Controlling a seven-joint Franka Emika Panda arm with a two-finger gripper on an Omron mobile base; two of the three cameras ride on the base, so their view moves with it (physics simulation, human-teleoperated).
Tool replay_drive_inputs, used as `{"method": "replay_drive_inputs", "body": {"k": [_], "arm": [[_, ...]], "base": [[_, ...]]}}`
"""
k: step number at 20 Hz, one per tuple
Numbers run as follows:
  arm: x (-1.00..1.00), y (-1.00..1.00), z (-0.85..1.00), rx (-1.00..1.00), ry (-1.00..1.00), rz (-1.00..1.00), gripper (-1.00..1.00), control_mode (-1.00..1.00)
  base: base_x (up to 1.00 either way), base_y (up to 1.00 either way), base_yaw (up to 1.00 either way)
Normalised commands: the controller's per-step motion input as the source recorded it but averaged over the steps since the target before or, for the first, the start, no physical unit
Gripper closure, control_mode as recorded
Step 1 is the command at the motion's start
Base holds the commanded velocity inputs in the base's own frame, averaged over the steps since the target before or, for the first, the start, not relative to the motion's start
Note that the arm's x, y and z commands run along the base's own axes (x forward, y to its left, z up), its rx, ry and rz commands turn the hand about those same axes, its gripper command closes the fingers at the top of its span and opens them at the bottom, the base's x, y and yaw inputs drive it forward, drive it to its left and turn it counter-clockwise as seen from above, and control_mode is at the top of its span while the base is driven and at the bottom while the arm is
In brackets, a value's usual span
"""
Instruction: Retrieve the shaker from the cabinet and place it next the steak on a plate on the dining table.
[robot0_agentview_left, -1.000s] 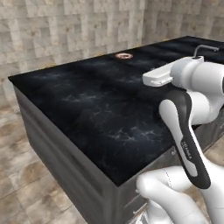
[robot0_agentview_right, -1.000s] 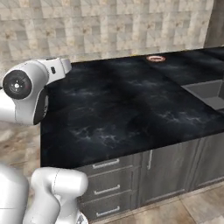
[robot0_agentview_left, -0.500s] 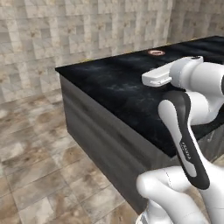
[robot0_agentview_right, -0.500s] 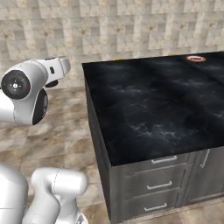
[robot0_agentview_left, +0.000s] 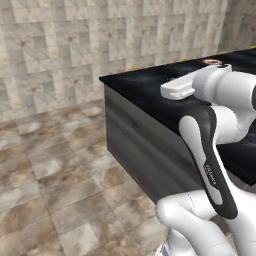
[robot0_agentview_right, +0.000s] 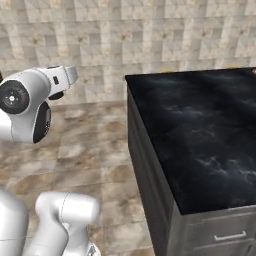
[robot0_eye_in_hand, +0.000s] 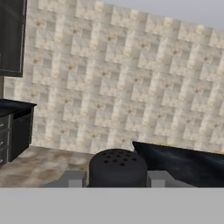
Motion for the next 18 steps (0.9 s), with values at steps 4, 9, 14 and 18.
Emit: {"method": "replay_drive_inputs", "body": {"k": [4,9,14,18], "arm": [[0.00,0.00,0.00,0.00,0.00,0.00,1.00,1.00],[0.00,0.00,0.00,0.00,0.00,0.00,1.00,1.00],[0.00,0.00,0.00,0.00,0.00,0.00,1.00,1.00],[0.00,0.00,0.00,0.00,0.00,0.00,1.00,1.00]], "base": [[1.00,0.32,0.00],[1.00,0.37,-0.02],[1.00,0.46,-0.10],[1.00,0.46,-0.06]]}}
